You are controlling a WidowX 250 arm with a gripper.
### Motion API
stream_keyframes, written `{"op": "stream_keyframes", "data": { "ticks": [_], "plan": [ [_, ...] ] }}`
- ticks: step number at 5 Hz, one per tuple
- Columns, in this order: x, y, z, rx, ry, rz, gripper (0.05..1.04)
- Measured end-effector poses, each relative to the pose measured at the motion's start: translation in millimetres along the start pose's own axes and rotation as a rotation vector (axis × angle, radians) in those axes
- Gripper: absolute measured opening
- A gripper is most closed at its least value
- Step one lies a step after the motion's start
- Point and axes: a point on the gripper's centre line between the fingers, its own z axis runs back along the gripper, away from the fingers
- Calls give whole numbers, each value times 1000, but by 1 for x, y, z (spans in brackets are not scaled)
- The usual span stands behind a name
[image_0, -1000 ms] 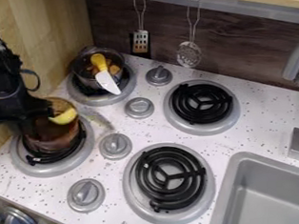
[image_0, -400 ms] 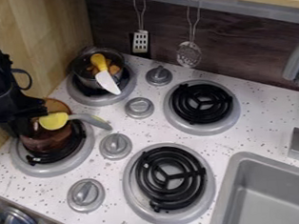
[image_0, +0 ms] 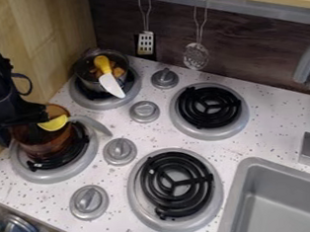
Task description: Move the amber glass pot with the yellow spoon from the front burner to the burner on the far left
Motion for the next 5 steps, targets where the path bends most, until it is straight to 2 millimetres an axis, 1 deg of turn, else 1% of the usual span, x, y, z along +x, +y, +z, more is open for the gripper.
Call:
{"op": "stream_keyframes", "data": {
  "ticks": [1, 3, 4, 5],
  "plan": [
    [3, 0, 8, 16, -13, 13, 1001],
    [6, -14, 53, 76, 3, 31, 1001],
    [2, -30, 72, 77, 8, 53, 1001],
    [-5, -63, 76, 38, 24, 39, 1001]
  ]
}}
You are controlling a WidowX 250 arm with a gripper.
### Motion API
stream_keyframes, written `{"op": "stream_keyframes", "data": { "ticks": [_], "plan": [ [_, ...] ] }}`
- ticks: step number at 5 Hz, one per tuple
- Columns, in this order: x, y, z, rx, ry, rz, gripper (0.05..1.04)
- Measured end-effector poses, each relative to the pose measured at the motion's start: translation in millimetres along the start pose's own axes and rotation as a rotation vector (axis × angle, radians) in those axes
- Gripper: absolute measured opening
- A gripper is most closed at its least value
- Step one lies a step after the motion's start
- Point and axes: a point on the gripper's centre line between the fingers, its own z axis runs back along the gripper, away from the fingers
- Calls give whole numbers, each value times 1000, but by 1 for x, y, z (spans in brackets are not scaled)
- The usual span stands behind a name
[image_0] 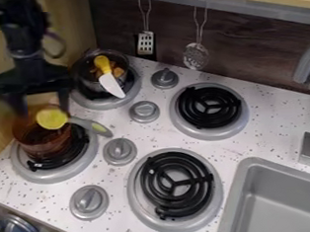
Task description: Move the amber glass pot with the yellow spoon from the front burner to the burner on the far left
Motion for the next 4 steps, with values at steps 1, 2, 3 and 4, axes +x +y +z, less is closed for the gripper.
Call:
{"op": "stream_keyframes", "data": {
  "ticks": [1, 2, 3, 4],
  "plan": [
    [-16, -33, -2, -12, -24, -48, 1001],
    [-32, -66, 4, -66, 18, -54, 1001],
    [-51, -102, -4, -123, 65, -77, 1001],
    [-72, -140, -5, -145, 84, -86, 1001]
  ]
}}
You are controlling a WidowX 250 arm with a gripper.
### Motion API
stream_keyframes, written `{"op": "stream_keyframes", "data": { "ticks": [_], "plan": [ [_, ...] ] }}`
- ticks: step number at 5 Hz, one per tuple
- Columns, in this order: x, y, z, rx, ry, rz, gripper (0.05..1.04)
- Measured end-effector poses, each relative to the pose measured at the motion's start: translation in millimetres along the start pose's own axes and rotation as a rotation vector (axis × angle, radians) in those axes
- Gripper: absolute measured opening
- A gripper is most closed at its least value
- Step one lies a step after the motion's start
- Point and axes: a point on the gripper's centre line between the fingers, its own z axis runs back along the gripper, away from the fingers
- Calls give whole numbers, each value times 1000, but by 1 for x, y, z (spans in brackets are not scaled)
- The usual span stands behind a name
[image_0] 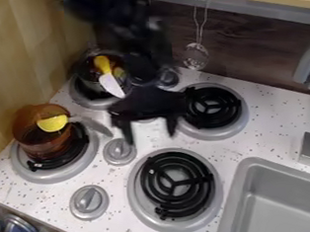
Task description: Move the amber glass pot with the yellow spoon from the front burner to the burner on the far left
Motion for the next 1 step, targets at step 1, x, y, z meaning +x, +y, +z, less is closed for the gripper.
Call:
{"op": "stream_keyframes", "data": {
  "ticks": [1],
  "plan": [
    [-5, -29, 1, -40, -2, -32, 1001]
  ]
}}
